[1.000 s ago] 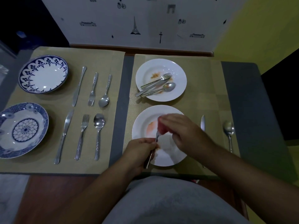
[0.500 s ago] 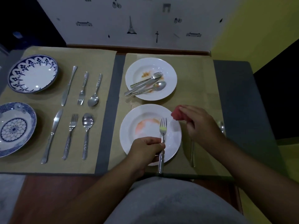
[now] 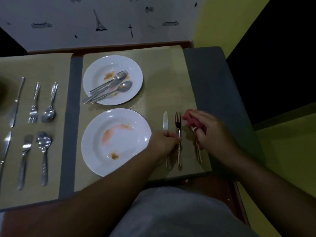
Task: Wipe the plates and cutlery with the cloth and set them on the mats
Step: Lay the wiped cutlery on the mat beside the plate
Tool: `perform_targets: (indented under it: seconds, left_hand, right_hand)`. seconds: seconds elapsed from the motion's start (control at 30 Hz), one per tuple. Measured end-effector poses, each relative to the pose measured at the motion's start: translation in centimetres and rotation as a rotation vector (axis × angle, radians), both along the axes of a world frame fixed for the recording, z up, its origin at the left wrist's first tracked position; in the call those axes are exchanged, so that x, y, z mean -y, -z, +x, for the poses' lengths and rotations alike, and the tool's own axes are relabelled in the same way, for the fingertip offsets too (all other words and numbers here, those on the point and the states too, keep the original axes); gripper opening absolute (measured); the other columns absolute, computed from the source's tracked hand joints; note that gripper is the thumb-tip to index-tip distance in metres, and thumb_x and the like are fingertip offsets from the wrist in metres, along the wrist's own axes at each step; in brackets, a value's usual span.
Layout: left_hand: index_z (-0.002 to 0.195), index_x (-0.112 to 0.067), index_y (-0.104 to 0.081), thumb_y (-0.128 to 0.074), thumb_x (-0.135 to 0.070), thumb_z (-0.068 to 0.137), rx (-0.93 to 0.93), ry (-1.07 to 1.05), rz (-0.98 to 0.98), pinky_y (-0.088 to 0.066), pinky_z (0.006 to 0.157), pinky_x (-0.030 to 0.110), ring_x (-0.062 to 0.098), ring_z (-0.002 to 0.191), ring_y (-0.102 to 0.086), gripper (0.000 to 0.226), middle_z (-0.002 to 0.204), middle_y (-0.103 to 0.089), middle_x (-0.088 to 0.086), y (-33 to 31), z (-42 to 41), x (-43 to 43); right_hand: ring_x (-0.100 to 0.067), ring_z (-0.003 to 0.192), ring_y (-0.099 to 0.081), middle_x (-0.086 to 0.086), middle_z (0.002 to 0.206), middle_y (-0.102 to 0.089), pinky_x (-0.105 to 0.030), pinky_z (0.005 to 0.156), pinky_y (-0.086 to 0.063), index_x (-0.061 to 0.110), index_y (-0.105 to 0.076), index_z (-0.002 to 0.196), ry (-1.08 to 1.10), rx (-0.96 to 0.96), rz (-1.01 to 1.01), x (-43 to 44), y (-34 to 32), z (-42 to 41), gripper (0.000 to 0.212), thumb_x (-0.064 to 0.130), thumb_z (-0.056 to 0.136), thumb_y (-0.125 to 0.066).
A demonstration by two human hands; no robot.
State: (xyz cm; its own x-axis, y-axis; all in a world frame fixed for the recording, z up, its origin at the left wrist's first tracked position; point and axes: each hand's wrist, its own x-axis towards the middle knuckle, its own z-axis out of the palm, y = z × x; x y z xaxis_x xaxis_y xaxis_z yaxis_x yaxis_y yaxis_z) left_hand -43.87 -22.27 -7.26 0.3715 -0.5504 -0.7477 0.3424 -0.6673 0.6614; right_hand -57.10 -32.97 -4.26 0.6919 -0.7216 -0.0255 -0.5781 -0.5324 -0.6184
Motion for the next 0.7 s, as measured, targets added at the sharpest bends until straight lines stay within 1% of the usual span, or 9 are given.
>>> perform_targets:
  seconds: [0.07,0.1,0.17,0.23,0.4,0.43,0.5,0.57,0.7]
  left_hand:
    - [0.098,-0.007,-0.077,-0.073,-0.014,0.091,0.027,0.017,0.023,-0.061,0.076,0.031,0.02,0.082,-0.073,0.01,0.092,-0.076,0.01,0.5,-0.5,0.8]
    - [0.098,-0.007,-0.077,-0.073,-0.014,0.091,0.043,0.025,0.03,-0.061,0.074,0.029,0.019,0.082,-0.073,0.01,0.092,-0.076,0.009,0.7,-0.7,1.1]
    - [0.095,-0.007,-0.077,-0.074,-0.013,0.09,0.068,0.041,0.053,-0.06,0.071,0.027,0.017,0.081,-0.073,0.008,0.09,-0.076,0.009,1.2,-1.1,1.5]
    - [0.09,-0.008,-0.076,-0.074,-0.013,0.089,0.074,0.048,0.08,-0.062,0.075,0.03,0.018,0.081,-0.074,0.005,0.088,-0.076,0.008,1.7,-1.3,1.8]
    - [0.081,-0.017,-0.075,-0.075,-0.017,0.089,0.138,0.099,0.111,-0.062,0.085,0.037,0.016,0.082,-0.075,0.008,0.086,-0.076,0.003,2.4,-1.5,2.1]
    - [0.079,-0.019,-0.075,-0.076,-0.018,0.089,0.154,0.097,0.111,-0.062,0.086,0.039,0.016,0.083,-0.075,0.01,0.086,-0.076,0.003,2.5,-1.5,2.1]
    - [0.079,-0.021,-0.076,-0.077,-0.019,0.088,0.172,0.089,0.111,-0.061,0.089,0.043,0.018,0.086,-0.074,0.009,0.088,-0.077,0.003,2.5,-1.5,2.0]
    - [0.087,-0.019,-0.079,-0.076,-0.021,0.089,0.185,0.097,0.101,-0.061,0.09,0.043,0.017,0.088,-0.074,0.004,0.09,-0.077,0.002,2.5,-1.4,1.8]
    - [0.102,-0.015,-0.08,-0.071,-0.021,0.093,0.2,0.123,0.073,-0.06,0.092,0.041,0.017,0.091,-0.073,0.014,0.096,-0.078,0.002,2.3,-1.0,1.2]
  right_hand:
    - [0.001,0.123,-0.044,0.011,0.137,-0.051,-0.02,0.102,-0.041,0.022,-0.053,0.136,0.028,0.011,0.035,0.3,0.3,-0.9,0.059,-0.005,0.084,-0.056]
    - [0.002,0.123,-0.043,0.011,0.137,-0.051,-0.016,0.102,-0.038,0.022,-0.053,0.136,0.037,0.012,0.045,0.5,0.6,-1.2,0.059,-0.005,0.084,-0.055]
    - [0.003,0.124,-0.042,0.012,0.138,-0.05,-0.016,0.105,-0.034,0.023,-0.052,0.137,0.058,-0.002,0.063,0.8,0.9,-1.8,0.061,-0.005,0.084,-0.055]
    - [0.004,0.123,-0.04,0.011,0.141,-0.048,-0.016,0.105,-0.034,0.025,-0.05,0.138,0.081,-0.023,0.088,0.8,1.2,-2.3,0.061,-0.003,0.085,-0.056]
    - [0.006,0.121,-0.039,0.008,0.14,-0.049,0.003,0.096,-0.022,0.023,-0.051,0.139,0.07,-0.032,0.091,0.8,1.7,-2.9,0.062,-0.004,0.084,-0.056]
    - [0.003,0.123,-0.041,0.008,0.14,-0.049,0.002,0.097,-0.022,0.023,-0.051,0.138,0.065,-0.028,0.092,0.8,1.7,-3.0,0.062,-0.004,0.083,-0.056]
    - [-0.001,0.125,-0.044,0.008,0.14,-0.05,-0.006,0.101,-0.03,0.024,-0.051,0.138,0.056,-0.015,0.111,0.6,1.8,-3.0,0.062,-0.005,0.083,-0.056]
    - [0.0,0.125,-0.043,0.007,0.14,-0.049,-0.01,0.103,-0.034,0.023,-0.051,0.139,0.041,-0.004,0.12,0.4,1.8,-2.9,0.062,-0.005,0.084,-0.056]
    - [0.003,0.124,-0.04,0.005,0.142,-0.049,-0.014,0.105,-0.035,0.022,-0.051,0.138,0.012,0.011,0.106,-0.1,1.9,-2.1,0.062,-0.006,0.083,-0.057]
